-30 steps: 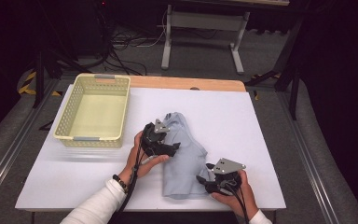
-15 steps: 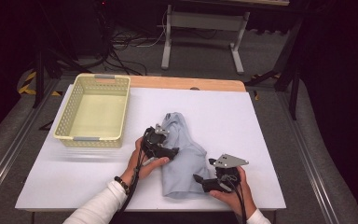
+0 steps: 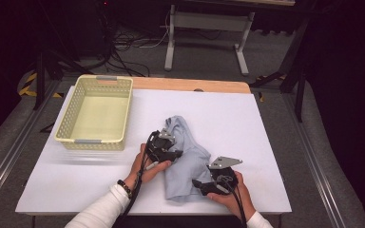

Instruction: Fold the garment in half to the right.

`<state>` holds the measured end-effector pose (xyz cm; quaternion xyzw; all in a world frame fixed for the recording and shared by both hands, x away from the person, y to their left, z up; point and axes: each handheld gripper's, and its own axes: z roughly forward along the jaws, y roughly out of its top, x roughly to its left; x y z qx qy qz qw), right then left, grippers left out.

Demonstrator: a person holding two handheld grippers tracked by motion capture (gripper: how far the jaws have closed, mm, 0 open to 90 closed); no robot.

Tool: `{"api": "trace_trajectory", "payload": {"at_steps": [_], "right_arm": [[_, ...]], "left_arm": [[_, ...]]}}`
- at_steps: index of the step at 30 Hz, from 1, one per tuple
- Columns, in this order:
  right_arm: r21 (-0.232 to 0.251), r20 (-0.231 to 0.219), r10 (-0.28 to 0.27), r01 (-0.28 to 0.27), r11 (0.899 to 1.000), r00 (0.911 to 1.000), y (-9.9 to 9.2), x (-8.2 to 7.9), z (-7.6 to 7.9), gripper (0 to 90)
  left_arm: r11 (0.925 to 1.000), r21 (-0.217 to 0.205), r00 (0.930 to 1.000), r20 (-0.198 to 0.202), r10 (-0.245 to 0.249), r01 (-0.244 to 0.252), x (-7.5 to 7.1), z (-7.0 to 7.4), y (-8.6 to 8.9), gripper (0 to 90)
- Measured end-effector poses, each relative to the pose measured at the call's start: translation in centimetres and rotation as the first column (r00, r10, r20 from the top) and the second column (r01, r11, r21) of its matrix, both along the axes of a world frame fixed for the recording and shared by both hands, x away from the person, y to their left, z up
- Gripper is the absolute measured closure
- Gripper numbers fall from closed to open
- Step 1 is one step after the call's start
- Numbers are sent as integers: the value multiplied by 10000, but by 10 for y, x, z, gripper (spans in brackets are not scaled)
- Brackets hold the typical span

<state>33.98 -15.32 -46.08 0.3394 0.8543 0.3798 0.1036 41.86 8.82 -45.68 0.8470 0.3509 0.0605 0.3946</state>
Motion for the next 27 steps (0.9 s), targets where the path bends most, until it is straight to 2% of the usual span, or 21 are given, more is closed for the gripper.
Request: {"api": "trace_trajectory", "payload": {"at_steps": [2,4,6,11,15,20,27], "right_arm": [[111,-12,74,-74,9999,10000,-1,0,0,329],[304,-73,373,-370,9989,9993,-1,0,1,444],[400,-72,555,-552,9977,9984,0,-1,1,522],[706,-187,845,-830,9941,9962,-1,-1,0,639],[730,-40,975,-969,9926,9952,-2,0,0,681],[537,376,1054,-1073,9928,9937,0,-3,0,694],[495,505,1050,-1075,9930,9932,0,-4,0,695]], "left_arm": [[10000,79,9999,113,-21,20,-1,0,-1,664],[9999,99,9998,178,-85,84,-2,0,-1,678],[9998,125,9996,258,-124,121,-2,0,-2,681],[9991,319,9980,570,-285,267,-4,1,-2,688],[9993,260,9979,580,-289,275,-5,1,-3,693],[9988,343,9970,680,-361,338,-5,2,-3,695],[9984,414,9956,840,-422,389,-6,1,-4,696]]}}
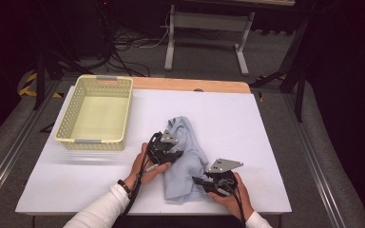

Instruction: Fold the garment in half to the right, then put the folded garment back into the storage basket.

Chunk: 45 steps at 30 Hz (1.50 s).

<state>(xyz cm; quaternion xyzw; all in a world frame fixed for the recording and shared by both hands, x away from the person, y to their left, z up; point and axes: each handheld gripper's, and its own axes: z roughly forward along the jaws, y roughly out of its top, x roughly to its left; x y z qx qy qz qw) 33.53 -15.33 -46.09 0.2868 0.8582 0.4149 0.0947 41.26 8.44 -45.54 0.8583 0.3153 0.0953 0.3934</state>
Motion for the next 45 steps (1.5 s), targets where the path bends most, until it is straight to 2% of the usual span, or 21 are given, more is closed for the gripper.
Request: {"api": "trace_trajectory", "payload": {"at_steps": [12,14,25,27,30,39,45], "right_arm": [[2,11,12,-12,10000,10000,0,0,0,694],[0,22,15,-15,10000,10000,0,0,0,694],[-13,57,31,-30,10000,10000,0,0,0,693],[-12,100,16,-16,10000,9999,0,-1,0,692],[-37,160,-5,5,10000,9999,0,-2,0,691],[-48,285,-50,52,10000,9996,0,-4,0,692],[-12,407,-48,49,10000,9992,0,-5,1,695]], "left_arm": [[10000,-52,10000,-15,32,-32,-2,-1,0,696],[10000,-15,10000,85,13,-13,-2,-1,0,697],[10000,-9,9999,106,82,-82,-2,-1,0,697],[10000,37,9997,232,64,-65,-2,-1,0,697],[10000,37,9999,165,39,-40,-2,0,-1,698],[9993,375,9979,641,-41,17,-5,2,-3,713],[9994,338,9974,710,-95,71,-5,3,-3,719]]}}
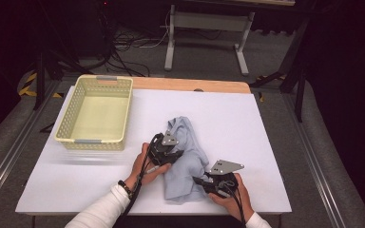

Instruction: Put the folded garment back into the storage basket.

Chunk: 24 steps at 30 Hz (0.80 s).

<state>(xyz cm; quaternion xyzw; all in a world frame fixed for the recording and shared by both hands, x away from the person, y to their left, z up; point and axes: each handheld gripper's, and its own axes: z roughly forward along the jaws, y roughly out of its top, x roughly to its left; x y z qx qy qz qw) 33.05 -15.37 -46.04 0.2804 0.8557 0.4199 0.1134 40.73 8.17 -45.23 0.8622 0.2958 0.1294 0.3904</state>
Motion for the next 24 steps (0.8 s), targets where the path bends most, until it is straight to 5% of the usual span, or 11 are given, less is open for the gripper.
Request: {"api": "trace_trajectory", "payload": {"at_steps": [24], "right_arm": [[231,705,-289,273,9994,9971,-5,-5,8,706]], "left_arm": [[9999,-21,9983,563,-115,116,2,17,-10,720]]}}
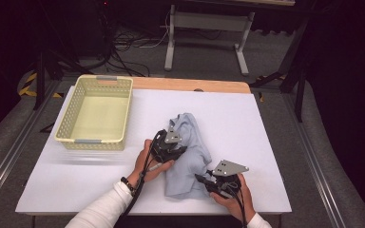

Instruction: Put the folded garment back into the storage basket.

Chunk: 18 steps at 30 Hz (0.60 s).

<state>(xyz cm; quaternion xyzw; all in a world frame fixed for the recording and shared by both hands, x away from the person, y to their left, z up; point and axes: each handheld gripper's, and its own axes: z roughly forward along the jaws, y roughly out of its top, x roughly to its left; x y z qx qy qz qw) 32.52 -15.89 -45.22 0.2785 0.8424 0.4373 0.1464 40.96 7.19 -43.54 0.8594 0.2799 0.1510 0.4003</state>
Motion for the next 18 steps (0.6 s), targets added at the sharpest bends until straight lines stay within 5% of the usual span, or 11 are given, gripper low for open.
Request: {"api": "trace_trajectory", "payload": {"at_steps": [18], "right_arm": [[306,371,-481,470,9984,9982,-9,4,6,707]], "left_arm": [[9994,324,9992,393,-91,78,12,17,-17,721]]}}
